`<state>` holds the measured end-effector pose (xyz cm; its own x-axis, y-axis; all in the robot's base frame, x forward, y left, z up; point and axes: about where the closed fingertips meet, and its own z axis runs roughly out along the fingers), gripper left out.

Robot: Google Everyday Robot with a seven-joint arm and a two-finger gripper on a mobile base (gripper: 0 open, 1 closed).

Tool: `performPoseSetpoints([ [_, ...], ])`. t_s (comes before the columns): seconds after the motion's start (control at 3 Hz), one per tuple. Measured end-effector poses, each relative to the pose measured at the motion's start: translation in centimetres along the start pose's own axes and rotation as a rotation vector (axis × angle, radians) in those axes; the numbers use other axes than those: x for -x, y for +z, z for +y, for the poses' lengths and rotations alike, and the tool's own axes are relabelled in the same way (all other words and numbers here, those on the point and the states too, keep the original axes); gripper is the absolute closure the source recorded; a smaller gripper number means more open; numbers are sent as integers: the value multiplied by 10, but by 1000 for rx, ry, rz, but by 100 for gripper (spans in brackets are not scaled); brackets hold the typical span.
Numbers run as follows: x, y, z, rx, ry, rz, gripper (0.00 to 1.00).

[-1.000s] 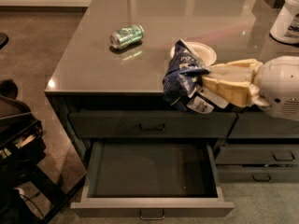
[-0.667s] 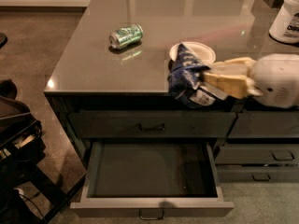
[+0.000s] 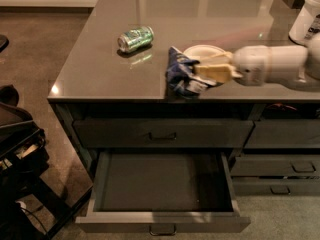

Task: Pick blue chip bag from middle drawer and place on counter

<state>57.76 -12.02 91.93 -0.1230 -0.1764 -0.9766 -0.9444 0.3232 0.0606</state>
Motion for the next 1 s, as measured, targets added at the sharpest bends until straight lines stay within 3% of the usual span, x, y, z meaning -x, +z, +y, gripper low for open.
performPoseSetpoints([
  [0.33, 0, 57, -28, 108, 1, -12, 100],
  [0.67, -1, 102, -46, 179, 11, -27, 100],
  [1.0, 3, 110, -47, 188, 4, -34, 82],
])
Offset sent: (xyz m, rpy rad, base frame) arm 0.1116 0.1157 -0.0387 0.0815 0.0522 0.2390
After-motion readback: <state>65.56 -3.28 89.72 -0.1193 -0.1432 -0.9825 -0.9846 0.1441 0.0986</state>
